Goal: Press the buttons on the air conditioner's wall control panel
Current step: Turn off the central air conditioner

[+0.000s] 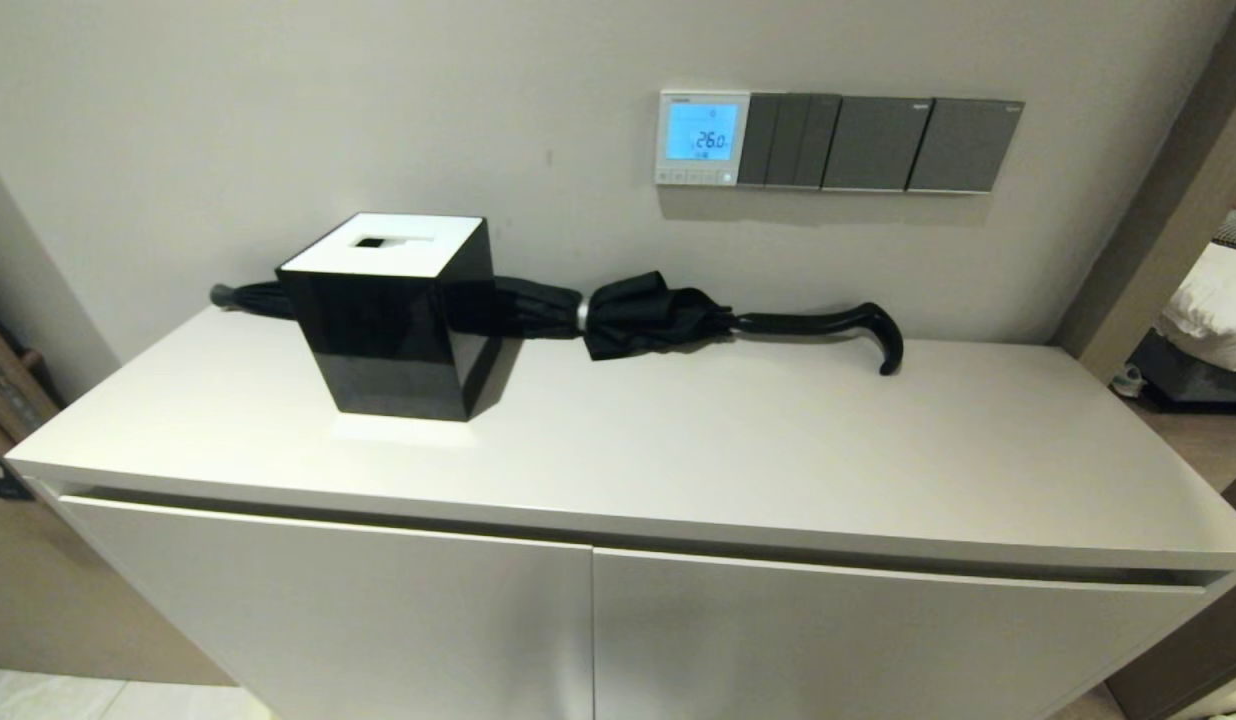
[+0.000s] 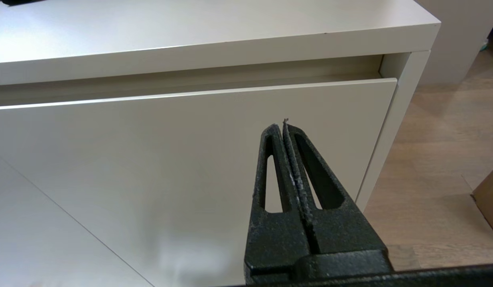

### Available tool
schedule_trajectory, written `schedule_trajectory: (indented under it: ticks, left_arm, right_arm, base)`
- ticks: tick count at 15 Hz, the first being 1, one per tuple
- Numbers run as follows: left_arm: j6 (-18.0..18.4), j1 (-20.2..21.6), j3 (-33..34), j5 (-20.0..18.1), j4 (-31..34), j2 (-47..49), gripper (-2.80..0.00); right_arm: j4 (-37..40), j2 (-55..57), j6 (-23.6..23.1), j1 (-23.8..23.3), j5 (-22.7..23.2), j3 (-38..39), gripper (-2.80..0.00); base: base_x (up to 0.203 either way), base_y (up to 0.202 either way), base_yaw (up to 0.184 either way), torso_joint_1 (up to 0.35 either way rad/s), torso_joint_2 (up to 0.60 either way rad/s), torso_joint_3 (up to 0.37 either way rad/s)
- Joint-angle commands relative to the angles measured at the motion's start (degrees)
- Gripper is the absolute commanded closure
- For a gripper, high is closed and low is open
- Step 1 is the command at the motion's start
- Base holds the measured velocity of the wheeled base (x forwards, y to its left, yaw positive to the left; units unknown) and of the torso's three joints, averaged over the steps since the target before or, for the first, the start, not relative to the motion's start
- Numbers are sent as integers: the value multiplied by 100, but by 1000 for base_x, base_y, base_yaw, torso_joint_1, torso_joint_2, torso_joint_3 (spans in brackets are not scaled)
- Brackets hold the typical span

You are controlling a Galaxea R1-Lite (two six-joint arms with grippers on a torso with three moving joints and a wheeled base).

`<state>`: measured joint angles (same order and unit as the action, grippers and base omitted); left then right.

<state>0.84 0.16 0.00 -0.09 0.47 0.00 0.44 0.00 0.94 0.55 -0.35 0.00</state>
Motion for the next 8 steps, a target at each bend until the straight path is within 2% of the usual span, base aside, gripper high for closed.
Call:
schedule_trajectory:
  ticks: [1, 8]
  left_arm:
    - [2, 2, 0, 0, 6, 0, 0]
    - [-5, 2, 0, 0, 5, 0, 0]
  right_arm:
    - [0, 26, 3, 1, 0, 18, 0]
    - [0, 26, 3, 6, 0, 18, 0]
  base:
    - [0, 0, 0, 0, 0, 0]
    - [0, 0, 0, 0, 0, 0]
